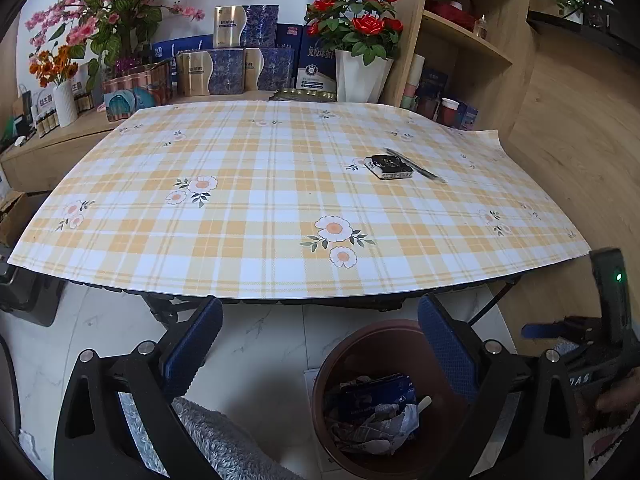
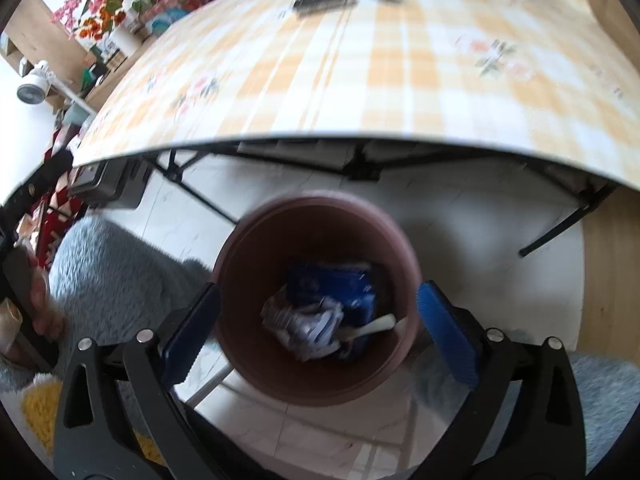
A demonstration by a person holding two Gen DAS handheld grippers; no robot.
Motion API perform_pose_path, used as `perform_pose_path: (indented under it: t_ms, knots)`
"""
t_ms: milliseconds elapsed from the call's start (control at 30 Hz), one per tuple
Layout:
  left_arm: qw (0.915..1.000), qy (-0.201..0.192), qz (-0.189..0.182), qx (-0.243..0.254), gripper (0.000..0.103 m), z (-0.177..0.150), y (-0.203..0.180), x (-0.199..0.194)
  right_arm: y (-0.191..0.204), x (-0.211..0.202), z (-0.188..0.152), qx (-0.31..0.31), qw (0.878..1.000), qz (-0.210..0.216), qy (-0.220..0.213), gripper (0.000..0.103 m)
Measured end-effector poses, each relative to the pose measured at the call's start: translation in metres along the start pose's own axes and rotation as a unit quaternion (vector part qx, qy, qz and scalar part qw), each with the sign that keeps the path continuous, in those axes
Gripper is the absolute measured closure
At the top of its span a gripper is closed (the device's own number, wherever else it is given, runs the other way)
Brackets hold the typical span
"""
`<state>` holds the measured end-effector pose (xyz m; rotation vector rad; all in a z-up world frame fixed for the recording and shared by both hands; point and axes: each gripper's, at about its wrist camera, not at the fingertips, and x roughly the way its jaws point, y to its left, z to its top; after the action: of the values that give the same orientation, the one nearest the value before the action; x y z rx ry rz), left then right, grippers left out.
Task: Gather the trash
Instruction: 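Open the right tool to drop the beige spoon into the bin, then reach the right tool to the black fork in its clear wrapper and grasp it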
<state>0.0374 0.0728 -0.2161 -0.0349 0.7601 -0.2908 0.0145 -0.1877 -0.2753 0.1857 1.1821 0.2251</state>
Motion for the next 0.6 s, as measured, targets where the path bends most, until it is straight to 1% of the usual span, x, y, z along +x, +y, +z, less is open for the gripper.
perform_pose_path:
  t_ms: [133,267,433,467,600]
  knots:
    - [1.0,-0.006,0.001,-0.003,0.007,0.0,0.001,-0.001,-0.009,-0.02,0.014,0.002,0.999,-0.021,-0.042,0.006]
    - [0.9999,-0.008,-0.005,-0.007,0.007,0.003,0.0,0.0,-0.02,-0.041,0.029,-0.003,0.995,-0.051,-0.087,0.006]
    - [0.9998,-0.01,-0.017,-0.007,0.008,0.012,-0.001,0.003,-0.038,-0.056,0.047,0.011,0.99,-0.086,-0.112,0.006]
    - [0.9998,-0.01,-0.017,-0.004,0.008,0.015,-0.001,0.004,-0.043,-0.059,0.052,0.016,0.989,-0.096,-0.115,0.006]
    - [0.9996,-0.014,-0.02,0.016,0.007,0.03,-0.006,0.01,-0.06,-0.066,0.066,0.031,0.985,-0.111,-0.131,0.006]
